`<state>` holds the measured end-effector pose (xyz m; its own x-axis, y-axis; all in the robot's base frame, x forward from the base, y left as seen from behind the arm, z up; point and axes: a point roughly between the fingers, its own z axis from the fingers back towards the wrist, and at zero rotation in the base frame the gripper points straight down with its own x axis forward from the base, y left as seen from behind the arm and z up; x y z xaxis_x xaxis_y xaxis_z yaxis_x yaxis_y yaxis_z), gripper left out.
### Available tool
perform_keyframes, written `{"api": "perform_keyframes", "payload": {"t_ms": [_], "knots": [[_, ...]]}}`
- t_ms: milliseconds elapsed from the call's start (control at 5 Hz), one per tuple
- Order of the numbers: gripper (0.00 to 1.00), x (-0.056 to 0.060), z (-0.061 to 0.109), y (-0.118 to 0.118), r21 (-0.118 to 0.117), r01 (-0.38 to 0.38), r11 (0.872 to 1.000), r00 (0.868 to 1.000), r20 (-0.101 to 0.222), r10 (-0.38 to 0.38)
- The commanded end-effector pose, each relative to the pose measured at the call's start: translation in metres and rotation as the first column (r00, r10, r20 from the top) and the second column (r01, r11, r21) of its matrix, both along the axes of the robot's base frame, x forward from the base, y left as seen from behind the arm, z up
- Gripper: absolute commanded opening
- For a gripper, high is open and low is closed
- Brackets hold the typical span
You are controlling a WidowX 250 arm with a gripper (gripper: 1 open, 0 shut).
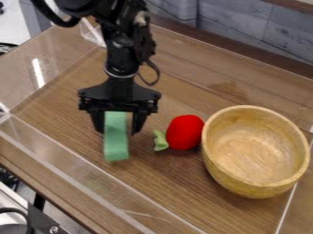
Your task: Remove the green stick from the brown bowl and put it on the table
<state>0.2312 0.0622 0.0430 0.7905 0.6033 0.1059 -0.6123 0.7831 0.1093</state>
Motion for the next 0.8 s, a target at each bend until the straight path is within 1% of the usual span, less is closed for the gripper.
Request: {"api": "perform_keyframes", "payload": {"t_ms": [0, 200, 400, 600], "knots": [[1.00, 0.013, 0.018, 0.012, -0.015, 0.018, 1.000, 0.999, 0.047, -0.017], [1.00, 0.017, 0.045, 0.008, -0.054, 0.012, 0.998, 0.997, 0.073, -0.008], [1.00, 0.025, 0.076, 0.001, -0.105, 0.016, 0.994, 0.994, 0.111, -0.004], [1.00, 0.045, 0.097, -0.010, -0.167, 0.031, 0.985, 0.987, 0.162, -0.004]]}}
